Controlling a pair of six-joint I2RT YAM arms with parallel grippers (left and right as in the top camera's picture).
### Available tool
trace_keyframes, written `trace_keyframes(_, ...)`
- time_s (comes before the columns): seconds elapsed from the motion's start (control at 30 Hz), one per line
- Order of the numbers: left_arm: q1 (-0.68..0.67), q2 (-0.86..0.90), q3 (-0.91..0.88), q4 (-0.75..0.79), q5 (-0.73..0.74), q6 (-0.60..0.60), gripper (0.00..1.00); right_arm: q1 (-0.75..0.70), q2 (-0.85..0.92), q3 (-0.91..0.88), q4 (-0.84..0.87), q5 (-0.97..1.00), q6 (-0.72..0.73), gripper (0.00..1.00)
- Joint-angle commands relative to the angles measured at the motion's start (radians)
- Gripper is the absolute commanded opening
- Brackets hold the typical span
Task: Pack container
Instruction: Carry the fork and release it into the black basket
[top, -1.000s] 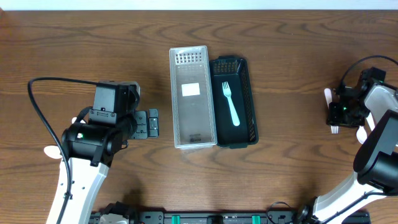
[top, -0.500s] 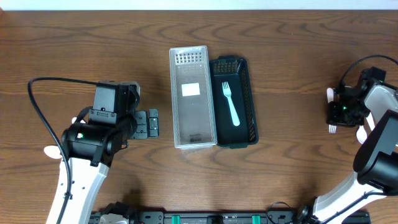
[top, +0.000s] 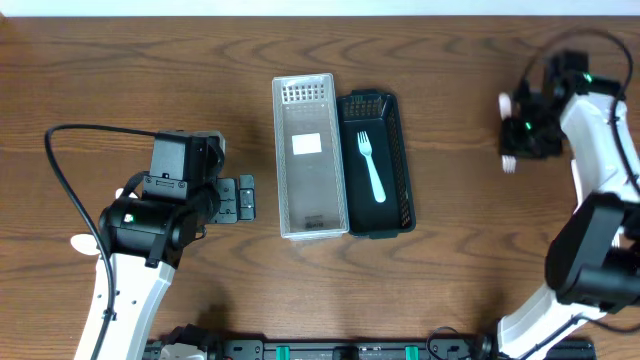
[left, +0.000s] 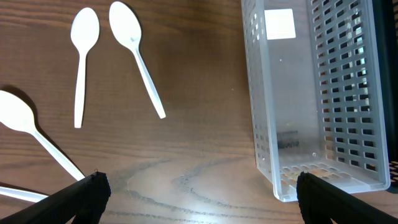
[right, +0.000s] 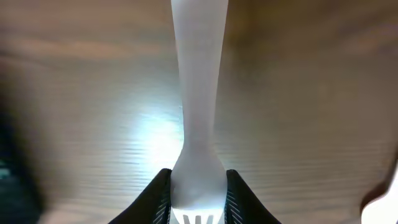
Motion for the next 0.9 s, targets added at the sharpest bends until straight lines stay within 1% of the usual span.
trace_keyframes(0.0,0.004,0.004,0.009,-0.002,-0.015,0.002,0.98,0.121,-0.089,0.074,-0.014,-0.015,0.162,0.01)
trace_keyframes(0.17,0.004,0.004,0.009,-0.002,-0.015,0.002,0.98,0.312,-0.113,0.079,0.002,-0.015,0.313,0.01)
trace_keyframes(0.3,0.004,0.004,0.009,-0.002,-0.015,0.002,0.98,0.45,-0.097,0.063,0.024,-0.014,0.412,0.01)
trace_keyframes(0.4,0.004,0.004,0.009,-0.002,-0.015,0.002,0.98,0.532,-0.068,0.047,0.051,0.03,0.484,0.01)
trace_keyframes(0.53,0.004,0.004,0.009,-0.01,-0.015,0.002,0.98,0.599,-0.011,0.026,0.066,0.049,0.537,0.01)
trace_keyframes(0.73,0.004,0.004,0.009,-0.018,-0.015,0.002,0.98,0.641,0.068,-0.012,0.071,0.045,0.537,0.02)
trace_keyframes(0.83,0.004,0.004,0.009,-0.017,-0.015,0.002,0.98,0.653,0.095,-0.014,0.072,0.045,0.536,0.04)
trace_keyframes(0.87,0.004,0.004,0.009,-0.017,-0.015,0.002,0.98,0.655,0.097,-0.014,0.072,0.046,0.536,0.07)
